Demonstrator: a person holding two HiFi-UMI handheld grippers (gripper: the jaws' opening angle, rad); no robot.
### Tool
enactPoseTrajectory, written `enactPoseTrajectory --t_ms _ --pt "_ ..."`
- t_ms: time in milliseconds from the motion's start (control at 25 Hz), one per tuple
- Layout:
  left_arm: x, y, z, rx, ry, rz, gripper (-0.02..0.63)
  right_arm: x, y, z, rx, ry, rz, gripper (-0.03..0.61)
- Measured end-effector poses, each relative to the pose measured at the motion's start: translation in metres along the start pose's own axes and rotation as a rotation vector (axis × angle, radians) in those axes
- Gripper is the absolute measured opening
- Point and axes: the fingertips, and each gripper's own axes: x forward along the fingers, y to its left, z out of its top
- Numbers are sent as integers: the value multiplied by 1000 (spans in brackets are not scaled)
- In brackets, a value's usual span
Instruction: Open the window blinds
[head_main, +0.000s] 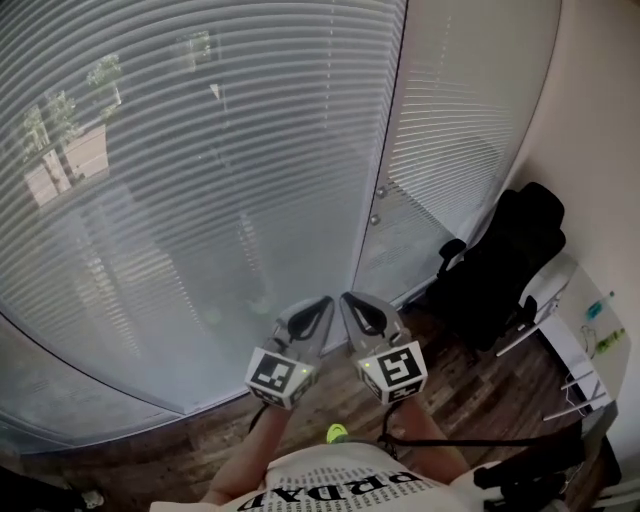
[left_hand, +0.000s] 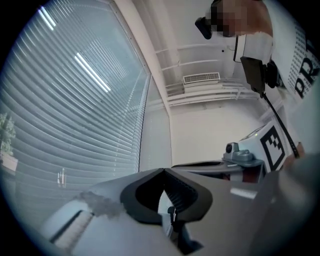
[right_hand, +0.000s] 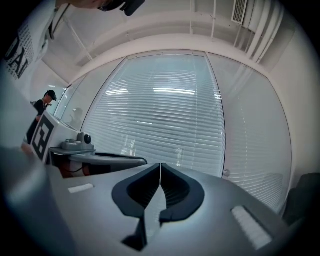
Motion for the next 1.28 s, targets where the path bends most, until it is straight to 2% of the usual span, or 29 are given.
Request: enactPoseTrajectory --t_ms 280,400,560,640,1000,1280 --pt "55 11 -13 20 -5 51 -6 16 -54 -9 4 -15 44 15" --pt "75 14 -22 25 -10 75 -6 24 -72 -21 12 1 73 58" --pt "96 11 -31 25 10 74 -6 27 -89 -33 15 11 90 55" --pt "101 9 -37 31 18 73 -6 27 -95 -39 18 13 86 15" --pt "125 26 -49 9 19 77 -6 46 -121 -51 40 4 72 9" --pt "157 54 -52 0 17 50 -6 78 -152 -54 38 21 17 11"
